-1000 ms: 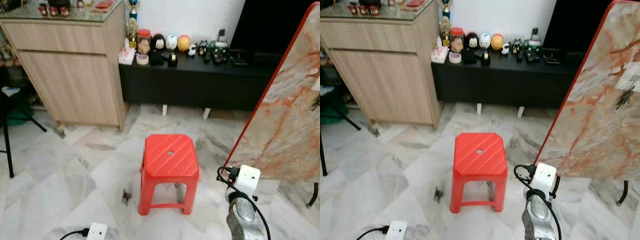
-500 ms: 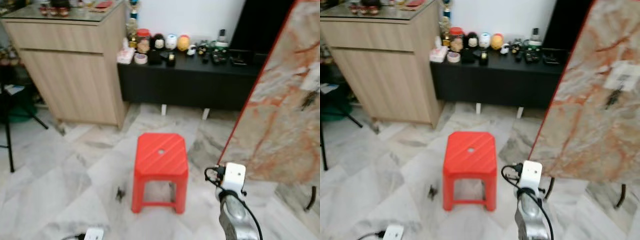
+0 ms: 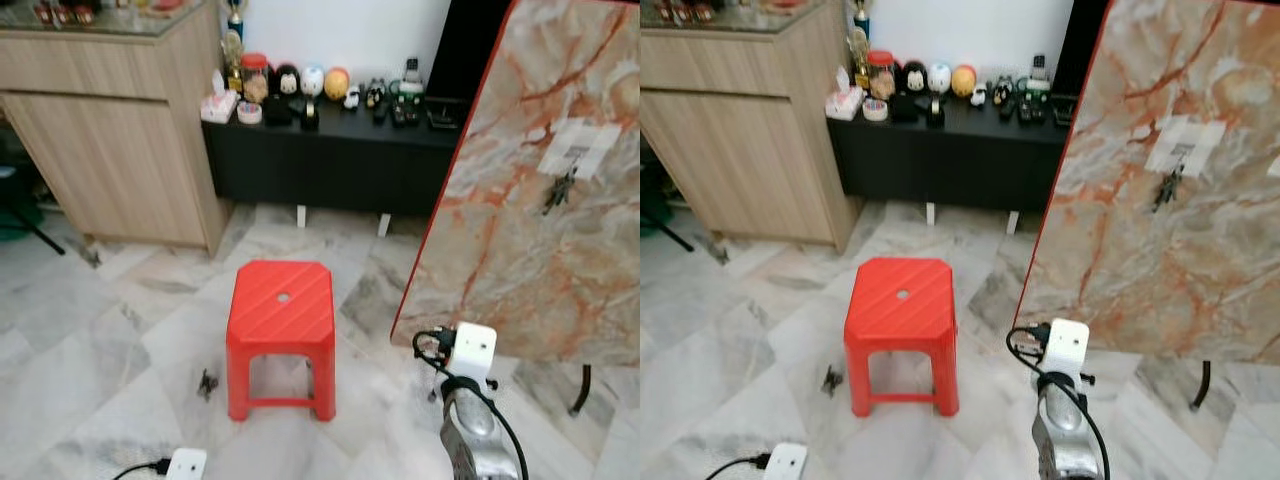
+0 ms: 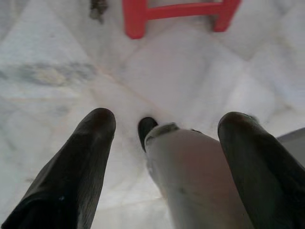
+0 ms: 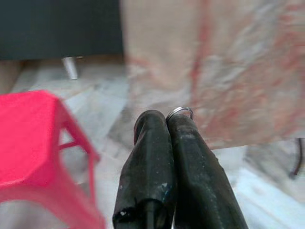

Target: Hang keys on a hook

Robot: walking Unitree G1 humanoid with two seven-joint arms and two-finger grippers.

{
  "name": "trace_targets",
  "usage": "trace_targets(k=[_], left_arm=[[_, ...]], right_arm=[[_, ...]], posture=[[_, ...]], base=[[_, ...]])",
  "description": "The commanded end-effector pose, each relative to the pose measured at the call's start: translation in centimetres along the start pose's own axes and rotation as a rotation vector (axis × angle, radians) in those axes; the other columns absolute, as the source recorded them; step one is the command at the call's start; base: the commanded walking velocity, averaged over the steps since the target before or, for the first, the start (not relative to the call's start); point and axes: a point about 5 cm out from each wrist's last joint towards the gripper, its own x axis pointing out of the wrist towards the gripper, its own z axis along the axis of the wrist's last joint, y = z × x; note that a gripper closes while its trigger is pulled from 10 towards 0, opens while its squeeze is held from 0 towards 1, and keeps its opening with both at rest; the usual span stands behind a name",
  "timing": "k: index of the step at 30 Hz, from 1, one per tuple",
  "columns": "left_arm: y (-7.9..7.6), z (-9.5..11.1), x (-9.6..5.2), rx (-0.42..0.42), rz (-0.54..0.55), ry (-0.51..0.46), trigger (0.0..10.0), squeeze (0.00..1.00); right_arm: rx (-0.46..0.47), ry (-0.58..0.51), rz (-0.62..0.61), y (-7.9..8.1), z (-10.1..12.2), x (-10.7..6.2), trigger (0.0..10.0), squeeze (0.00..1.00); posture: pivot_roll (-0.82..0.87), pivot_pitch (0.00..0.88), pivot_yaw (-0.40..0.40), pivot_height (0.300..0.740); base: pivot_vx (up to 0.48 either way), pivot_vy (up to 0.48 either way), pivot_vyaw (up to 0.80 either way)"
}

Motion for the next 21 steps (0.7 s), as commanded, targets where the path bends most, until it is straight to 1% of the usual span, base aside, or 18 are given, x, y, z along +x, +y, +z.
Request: trace_targets(k=[1, 7, 12, 21], left_arm=[[0.26, -0.40, -0.14, 0.005, 0.005, 0.014, 10.0, 0.00], [0.31, -0.36, -0.14, 0.011, 0.004, 0.012, 10.0, 0.00], [0.51, -0.50, -0.19, 0.007, 0.009, 0.018, 10.0, 0.00], [0.69, -0.51, -0.21, 0.003, 0.012, 0.021, 10.0, 0.00]], right_arm=[[0.014, -0.023, 0.006, 0.37, 0.46, 0.12, 10.0, 0.00], [0.040, -0.045, 0.006, 0.55, 0.81, 0.16, 10.0, 0.00], [0.042, -0.043, -0.006, 0.52, 0.71, 0.11, 10.0, 0.00], [0.044, -0.034, -0.002, 0.76, 0.51, 0.11, 10.0, 0.00]], posture=[[0.01, 0.027, -0.080, 0.740], [0.01, 0.016, -0.078, 0.740], [0.01, 0.009, -0.079, 0.740], [0.01, 0.007, -0.078, 0.740]], base=[[0.000, -0.266, 0.00], [0.000, -0.266, 0.00], [0.000, -0.269, 0.00], [0.000, -0.255, -0.73]])
